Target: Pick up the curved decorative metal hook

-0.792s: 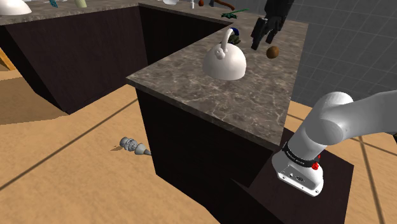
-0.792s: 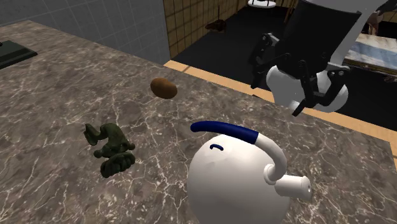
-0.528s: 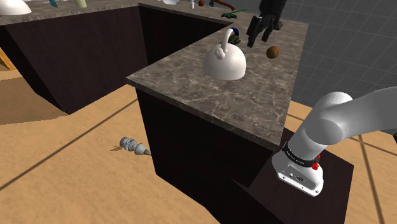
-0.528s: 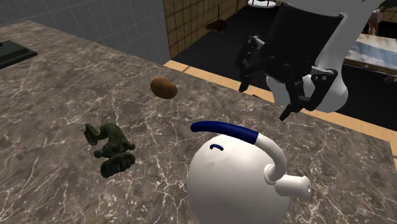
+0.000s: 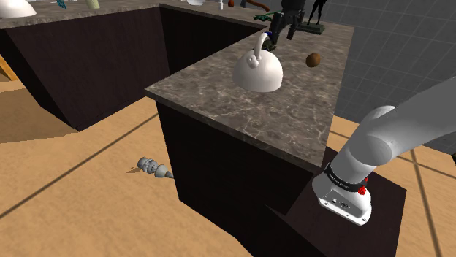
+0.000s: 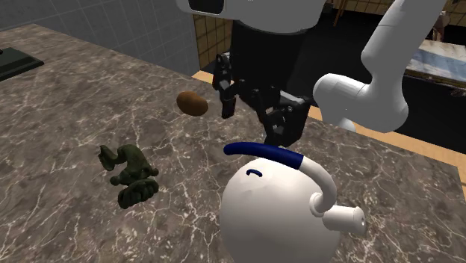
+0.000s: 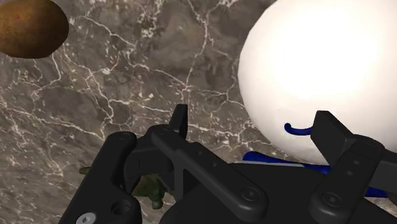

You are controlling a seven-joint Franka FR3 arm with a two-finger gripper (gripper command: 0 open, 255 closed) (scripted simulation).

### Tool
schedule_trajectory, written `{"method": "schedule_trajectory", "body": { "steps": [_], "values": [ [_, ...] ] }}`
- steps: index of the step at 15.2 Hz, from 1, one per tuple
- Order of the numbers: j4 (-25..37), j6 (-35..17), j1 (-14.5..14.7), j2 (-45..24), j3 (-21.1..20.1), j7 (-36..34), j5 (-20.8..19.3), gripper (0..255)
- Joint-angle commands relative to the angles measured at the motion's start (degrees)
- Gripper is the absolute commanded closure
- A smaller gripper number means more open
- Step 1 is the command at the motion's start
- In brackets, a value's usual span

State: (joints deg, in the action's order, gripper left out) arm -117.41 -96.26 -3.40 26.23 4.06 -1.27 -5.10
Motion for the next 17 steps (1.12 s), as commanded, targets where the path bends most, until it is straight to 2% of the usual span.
{"method": "schedule_trajectory", "body": {
  "steps": [1, 9, 13, 16, 17],
  "values": [
    [3.69, -0.37, -0.33, -4.45, 1.09, 1.09, 0.05, 0],
    [22.03, 0.96, -1.93, -23.15, 5.3, 6.07, 2.1, 0],
    [34.15, 3.66, -3.51, -33.59, 6.88, 8.63, 4.18, 0],
    [45.6, 7.07, -5.37, -42.47, 7.64, 10.39, 6.12, 0],
    [45.82, 7.15, -5.44, -42.63, 7.61, 10.41, 6.14, 0]
  ]
}}
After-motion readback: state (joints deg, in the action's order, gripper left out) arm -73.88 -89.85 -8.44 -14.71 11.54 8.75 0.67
